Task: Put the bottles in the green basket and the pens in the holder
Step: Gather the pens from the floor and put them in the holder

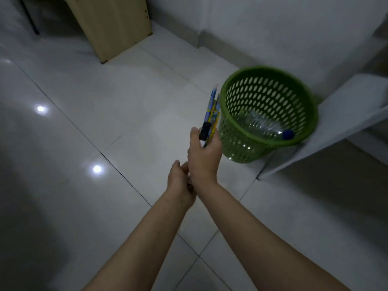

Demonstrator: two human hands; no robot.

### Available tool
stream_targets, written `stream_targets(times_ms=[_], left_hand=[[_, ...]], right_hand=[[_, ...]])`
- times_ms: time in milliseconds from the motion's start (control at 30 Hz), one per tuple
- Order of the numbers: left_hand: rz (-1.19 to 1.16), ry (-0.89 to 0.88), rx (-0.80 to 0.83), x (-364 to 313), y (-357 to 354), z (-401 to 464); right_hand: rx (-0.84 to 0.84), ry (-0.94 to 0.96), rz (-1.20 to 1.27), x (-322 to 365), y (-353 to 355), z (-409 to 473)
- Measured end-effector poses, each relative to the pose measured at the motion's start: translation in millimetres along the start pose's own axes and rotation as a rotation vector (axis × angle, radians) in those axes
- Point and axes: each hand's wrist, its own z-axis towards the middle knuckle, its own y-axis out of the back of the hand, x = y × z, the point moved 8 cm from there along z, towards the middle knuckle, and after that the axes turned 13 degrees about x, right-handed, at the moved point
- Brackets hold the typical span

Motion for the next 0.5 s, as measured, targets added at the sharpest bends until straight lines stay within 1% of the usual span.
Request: stream_targets(times_ms=[67, 133, 200, 233, 333, 433, 500], left_hand=[[-0.062, 0.056, 0.028, -14.8, -33.8, -51.2], [-0.046, 0.089, 0.081, -36.6, -71.5, -107.8], [-0.027, 0.087, 0.154, -58.7, -111.7, -162.2], [-0.015, 0.088, 0.164, -68.3, -130.2, -188.4], [0.015, 0.073, 0.238, -97.8, -199.2, -271.1], [0.078, 0.054, 0.333, -113.9, -276.9, -345.9], [0.125, 0.062, 0.362, -114.2, -323.1, -384.0]], right_hand=[[0.013, 0.034, 0.002, 68.8, 9.0, -18.3], [0.028, 0.026, 0.028, 133.5, 17.0, -37.9], [0.036, 0.0, 0.059, 193.5, 26.8, -52.8], [0.032, -0.02, 0.082, 222.4, 33.7, -58.1], [0.005, -0.072, 0.154, 315.5, 59.7, -66.6], [-0.039, -0.025, 0.177, 408.6, 94.6, -73.4], [-0.096, -0.014, 0.223, 455.7, 124.3, -75.7]])
